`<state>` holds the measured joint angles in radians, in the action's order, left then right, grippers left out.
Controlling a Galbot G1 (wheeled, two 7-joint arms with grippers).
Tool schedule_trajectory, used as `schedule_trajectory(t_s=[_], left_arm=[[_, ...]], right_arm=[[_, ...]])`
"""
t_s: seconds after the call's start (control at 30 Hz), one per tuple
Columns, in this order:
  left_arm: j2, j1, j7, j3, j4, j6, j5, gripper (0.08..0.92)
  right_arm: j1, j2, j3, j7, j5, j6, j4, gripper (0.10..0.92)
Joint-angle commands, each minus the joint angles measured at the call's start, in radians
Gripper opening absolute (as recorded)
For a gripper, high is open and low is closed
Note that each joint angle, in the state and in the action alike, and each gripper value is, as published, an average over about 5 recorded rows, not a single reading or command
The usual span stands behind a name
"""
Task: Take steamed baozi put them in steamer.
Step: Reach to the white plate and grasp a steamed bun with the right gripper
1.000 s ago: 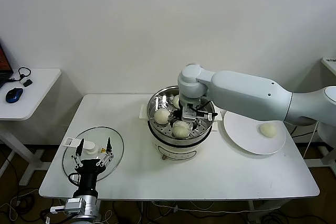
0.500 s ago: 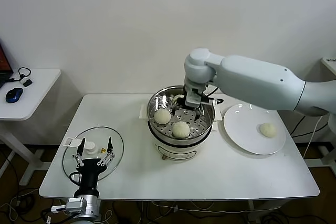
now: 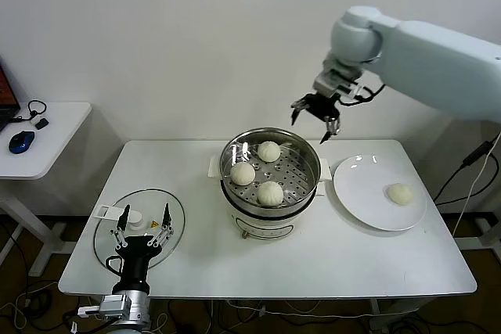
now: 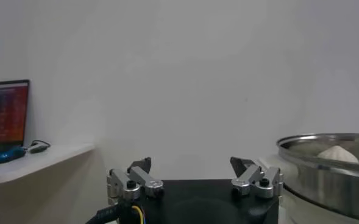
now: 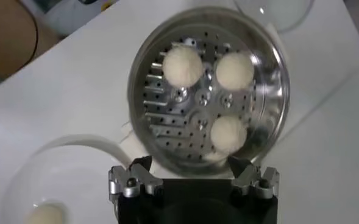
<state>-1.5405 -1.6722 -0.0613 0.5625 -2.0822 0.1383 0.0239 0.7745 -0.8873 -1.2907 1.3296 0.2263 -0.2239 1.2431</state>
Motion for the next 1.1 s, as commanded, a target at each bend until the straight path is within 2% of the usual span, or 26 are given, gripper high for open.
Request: schedule_trajectory(t_s=[0.03, 0.23, 0.47, 0.7, 1.1], left_arm=[[0.000, 0.001, -0.001, -0.008, 0.008, 0.002, 0.002, 0.823], [-0.001, 0.002, -0.001, -0.025, 0.012, 0.007, 0.008, 0.823], [0.001, 0.008, 0.000, -0.031, 0.006, 0.004, 0.009, 0.823], [0.008, 0.005, 0.005, -0.034, 0.013, 0.011, 0.010, 0.823], [0.005, 0.011, 0.007, -0.026, 0.022, 0.013, 0.002, 0.823]], right_arm=[[0.072, 0.251, -0.081, 0.002, 0.123, 0.110, -0.122, 0.823], [-0.069, 0.316, 0.045, -0.006, -0.011, 0.097, -0.232, 0.823], [-0.382, 0.341, 0.344, -0.024, -0.191, 0.096, -0.353, 0.823], [-0.620, 0.310, 0.590, -0.045, -0.333, 0.127, -0.428, 0.823], [-0.788, 0.227, 0.746, -0.097, -0.496, 0.143, -0.524, 0.823]])
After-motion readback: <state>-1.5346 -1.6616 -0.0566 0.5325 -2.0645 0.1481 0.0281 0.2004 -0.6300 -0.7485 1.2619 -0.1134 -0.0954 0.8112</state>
